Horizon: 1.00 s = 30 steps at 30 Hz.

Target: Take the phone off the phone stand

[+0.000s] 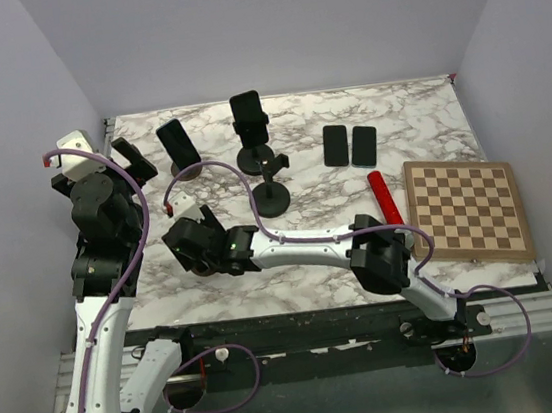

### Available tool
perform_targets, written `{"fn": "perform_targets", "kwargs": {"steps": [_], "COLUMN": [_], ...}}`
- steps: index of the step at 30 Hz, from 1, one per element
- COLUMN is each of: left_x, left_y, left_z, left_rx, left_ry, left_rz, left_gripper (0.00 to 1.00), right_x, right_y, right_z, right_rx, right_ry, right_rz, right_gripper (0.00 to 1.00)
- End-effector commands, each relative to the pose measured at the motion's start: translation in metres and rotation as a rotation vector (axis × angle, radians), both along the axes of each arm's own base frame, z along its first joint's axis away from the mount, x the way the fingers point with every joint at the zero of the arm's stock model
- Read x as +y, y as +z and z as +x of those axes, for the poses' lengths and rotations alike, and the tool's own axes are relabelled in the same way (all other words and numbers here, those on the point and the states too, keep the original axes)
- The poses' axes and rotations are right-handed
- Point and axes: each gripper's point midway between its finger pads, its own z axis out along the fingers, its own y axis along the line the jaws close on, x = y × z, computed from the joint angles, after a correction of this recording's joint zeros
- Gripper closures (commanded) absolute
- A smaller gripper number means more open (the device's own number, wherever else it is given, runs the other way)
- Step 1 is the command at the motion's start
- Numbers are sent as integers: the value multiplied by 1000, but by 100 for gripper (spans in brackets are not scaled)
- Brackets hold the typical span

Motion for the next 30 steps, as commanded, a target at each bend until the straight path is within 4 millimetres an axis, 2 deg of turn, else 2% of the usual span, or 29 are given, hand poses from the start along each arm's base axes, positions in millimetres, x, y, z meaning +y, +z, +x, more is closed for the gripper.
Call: {"fn": "perform_targets", "kwargs": {"steps": [1, 3, 8, 13, 15, 16, 17, 20, 24, 26, 30], "left_x": [-4, -3, -2, 0, 1, 1, 2, 3, 3, 3, 0], "left_y": [2, 1, 1, 1, 0, 0, 0, -1, -2, -3, -5], "left_z": [-1, -1, -2, -2, -2, -2, -2, -2, -1, -1, 2], "left_rx": [-17, -16, -13, -9, -5, -6, -5, -3, 1, 4, 6], "left_ry": [-17, -17, -11, 1, 8, 12, 17, 24, 24, 24, 11], "left_rz": [-8, -8, -7, -7, -6, -6, -6, -7, -7, -8, -11], "left_gripper": [2, 2, 1, 1, 1, 1, 1, 1, 2, 1, 1], "right_x": [-4, -6, -13, -18, -25, -31, -40, -70, -130, -166, -251], "right_y": [11, 26, 72, 120, 140, 147, 160, 189, 233, 245, 250], "right_z": [6, 5, 4, -4, -7, -8, -5, -1, 17, 37, 99], "right_rx": [-25, -36, -64, -72, -80, -92, -113, -181, -285, -313, -283], "right_ry": [-15, -16, -13, 26, 34, 31, 15, -42, -181, -264, -419], "right_rz": [-9, 9, 69, 151, 177, 179, 187, 194, 222, 230, 268], "right_gripper": [55, 61, 66, 79, 86, 94, 99, 99, 99, 99, 99]}}
